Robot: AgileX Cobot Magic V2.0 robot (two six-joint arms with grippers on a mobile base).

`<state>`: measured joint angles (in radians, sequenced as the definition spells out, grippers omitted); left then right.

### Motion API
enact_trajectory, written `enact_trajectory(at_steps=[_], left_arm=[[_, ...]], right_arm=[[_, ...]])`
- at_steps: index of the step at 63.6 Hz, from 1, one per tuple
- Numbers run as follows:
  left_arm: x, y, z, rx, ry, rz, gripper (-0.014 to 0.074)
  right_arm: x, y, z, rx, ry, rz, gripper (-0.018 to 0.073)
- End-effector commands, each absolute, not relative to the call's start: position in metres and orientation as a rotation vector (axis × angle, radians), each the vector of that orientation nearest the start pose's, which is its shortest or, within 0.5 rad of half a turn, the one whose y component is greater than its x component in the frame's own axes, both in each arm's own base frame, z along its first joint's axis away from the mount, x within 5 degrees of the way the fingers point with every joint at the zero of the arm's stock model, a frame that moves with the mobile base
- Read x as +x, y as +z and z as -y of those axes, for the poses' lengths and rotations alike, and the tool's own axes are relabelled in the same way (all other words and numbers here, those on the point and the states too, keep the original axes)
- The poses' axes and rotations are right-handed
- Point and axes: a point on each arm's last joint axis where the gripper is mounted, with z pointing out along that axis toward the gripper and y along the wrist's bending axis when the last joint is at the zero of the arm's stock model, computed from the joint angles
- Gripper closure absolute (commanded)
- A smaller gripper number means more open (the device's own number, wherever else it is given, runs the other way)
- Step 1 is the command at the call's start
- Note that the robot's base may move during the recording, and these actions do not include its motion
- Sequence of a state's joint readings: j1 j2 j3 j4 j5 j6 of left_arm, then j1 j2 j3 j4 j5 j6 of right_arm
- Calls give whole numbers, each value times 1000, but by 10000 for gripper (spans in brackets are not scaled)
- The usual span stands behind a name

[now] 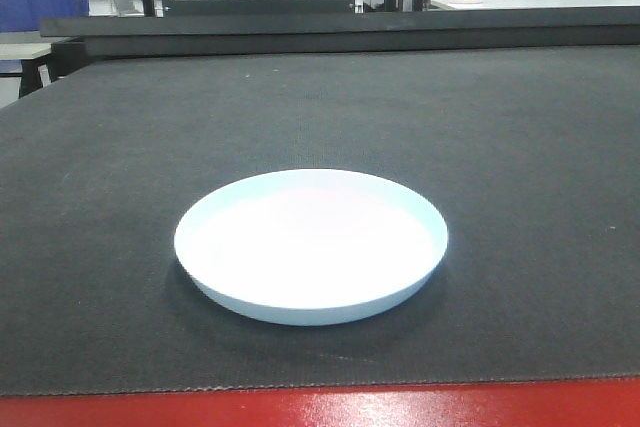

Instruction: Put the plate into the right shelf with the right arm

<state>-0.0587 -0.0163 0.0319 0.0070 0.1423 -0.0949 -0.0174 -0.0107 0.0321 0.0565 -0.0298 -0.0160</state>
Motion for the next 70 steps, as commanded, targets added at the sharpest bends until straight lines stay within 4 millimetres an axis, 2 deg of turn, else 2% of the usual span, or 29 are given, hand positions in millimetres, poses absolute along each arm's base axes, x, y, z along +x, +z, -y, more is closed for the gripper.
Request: enact_trajectory(at_steps=[1, 5, 9, 18, 28, 39, 47, 63, 70], left_arm=[[56, 196, 3, -26, -121, -1557, 643], [56, 196, 3, -26, -121, -1557, 643], [56, 196, 3, -26, -121, -1557, 643], [56, 196, 3, -26, -121, -1557, 643], [56, 196, 3, -26, -121, -1557, 643], [56, 196, 3, -26, -121, -1557, 643], [56, 196, 3, -26, -121, -1557, 643], [56, 196, 3, -26, -121, -1557, 643], [56, 196, 3, -26, -121, -1557, 643]], right_arm=[[52, 224, 2, 54, 18, -1293, 505], [51, 229, 3, 132, 103, -1268, 505], [48, 241, 3, 133, 114, -1261, 505], [34, 295, 1, 47, 33, -1281, 505], [34, 357, -1, 51, 46, -1490, 505], [55, 402, -14, -24, 192, -1807, 504], [78, 408, -27, -54, 397, -1948, 503], [132, 383, -45, -28, 693, -2221, 503], [155, 371, -62, -83, 783, -2297, 497]])
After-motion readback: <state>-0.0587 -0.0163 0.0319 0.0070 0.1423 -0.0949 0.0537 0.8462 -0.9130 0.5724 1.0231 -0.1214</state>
